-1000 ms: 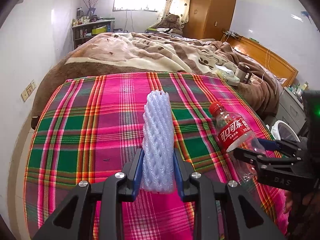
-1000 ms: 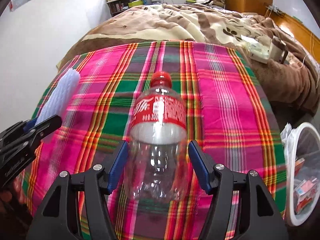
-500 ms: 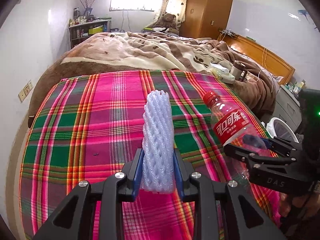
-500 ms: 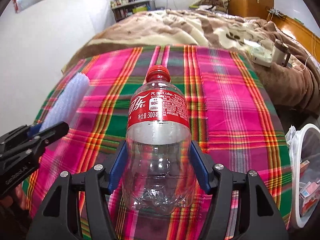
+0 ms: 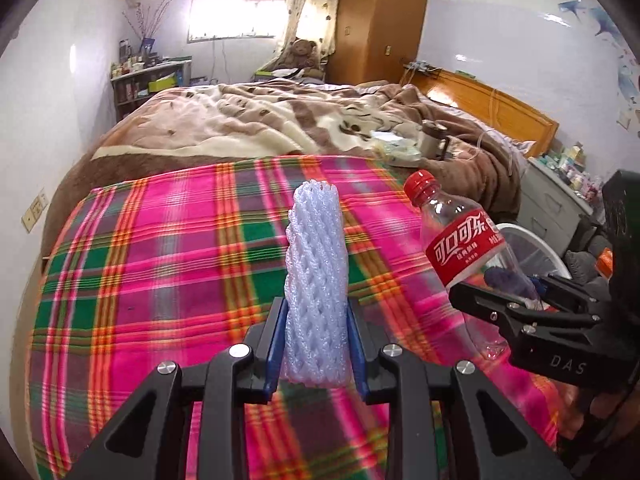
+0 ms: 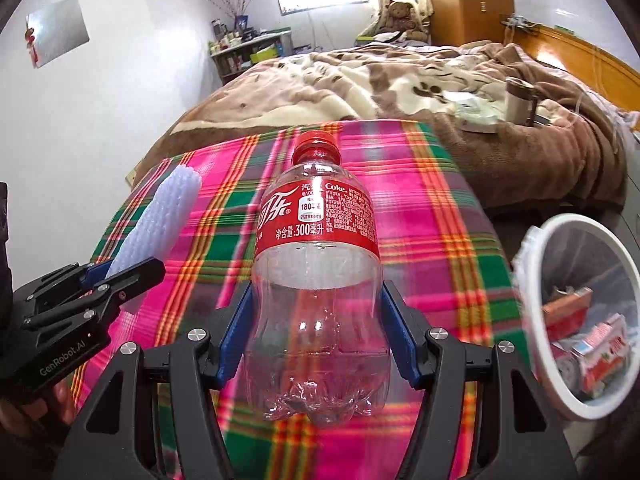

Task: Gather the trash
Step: 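Carry the foam net and cola bottle over the wastebasket with both tools, then open both tools to drop the foam net and bottle into the wastebasket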

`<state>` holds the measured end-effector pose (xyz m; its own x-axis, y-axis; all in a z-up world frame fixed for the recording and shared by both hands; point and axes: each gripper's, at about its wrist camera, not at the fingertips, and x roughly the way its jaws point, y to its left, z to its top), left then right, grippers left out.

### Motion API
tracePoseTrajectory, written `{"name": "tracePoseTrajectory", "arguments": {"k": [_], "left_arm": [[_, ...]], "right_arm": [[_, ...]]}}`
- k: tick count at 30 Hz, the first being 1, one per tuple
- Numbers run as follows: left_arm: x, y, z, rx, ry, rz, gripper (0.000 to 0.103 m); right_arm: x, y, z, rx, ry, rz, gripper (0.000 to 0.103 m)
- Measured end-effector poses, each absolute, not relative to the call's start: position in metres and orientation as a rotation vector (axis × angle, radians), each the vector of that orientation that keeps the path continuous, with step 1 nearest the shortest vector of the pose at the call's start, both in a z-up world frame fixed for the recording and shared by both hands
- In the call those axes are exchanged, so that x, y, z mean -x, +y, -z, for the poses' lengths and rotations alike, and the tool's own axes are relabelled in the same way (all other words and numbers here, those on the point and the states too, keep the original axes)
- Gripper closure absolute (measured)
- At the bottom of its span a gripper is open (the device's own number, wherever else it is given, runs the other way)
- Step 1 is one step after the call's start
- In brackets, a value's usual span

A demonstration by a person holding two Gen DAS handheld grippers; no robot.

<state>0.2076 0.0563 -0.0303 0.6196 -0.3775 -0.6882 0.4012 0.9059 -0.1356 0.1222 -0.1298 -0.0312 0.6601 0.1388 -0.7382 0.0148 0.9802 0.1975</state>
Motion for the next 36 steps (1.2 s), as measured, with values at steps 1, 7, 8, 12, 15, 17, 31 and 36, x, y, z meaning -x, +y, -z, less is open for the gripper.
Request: {"name": "tracePoseTrajectory", "arguments": {"k": [1, 7, 8, 12, 15, 17, 31, 36], "left_arm": [[-0.204, 0.049, 0.029, -0.036, 0.782, 0.458, 0.074], [-0.177, 0.010, 0.020, -0.061, 0.751, 0.511, 0.074], [-0.172, 0.001, 0.019, -0.069, 0.747, 0.520, 0.074], [-0.159, -0.027, 0.015, -0.072, 0.740, 0.559, 0.074], [-0.148, -0.050, 0.011, -0.089, 0.726, 0.588, 0.074], [-0.140, -0.064, 0.008, -0.102, 0.714, 0.608, 0.074], [-0.115, -0.166, 0.010, -0.148, 0.708, 0.737, 0.074], [-0.115, -0.199, 0.018, -0.166, 0.726, 0.777, 0.074]], "right_arm": [[-0.120, -0.134, 0.030, -0.196, 0.844, -0.066, 0.040], [-0.093, -0.167, 0.019, -0.213, 0.803, -0.022, 0.040], [-0.088, -0.173, 0.017, -0.213, 0.796, -0.008, 0.040], [-0.077, -0.194, 0.015, -0.219, 0.781, 0.028, 0.040], [-0.070, -0.210, 0.014, -0.224, 0.768, 0.063, 0.040], [-0.065, -0.220, 0.013, -0.233, 0.758, 0.080, 0.040], [-0.043, -0.298, 0.020, -0.282, 0.750, 0.217, 0.040], [-0.045, -0.323, 0.033, -0.308, 0.790, 0.242, 0.040]]}}
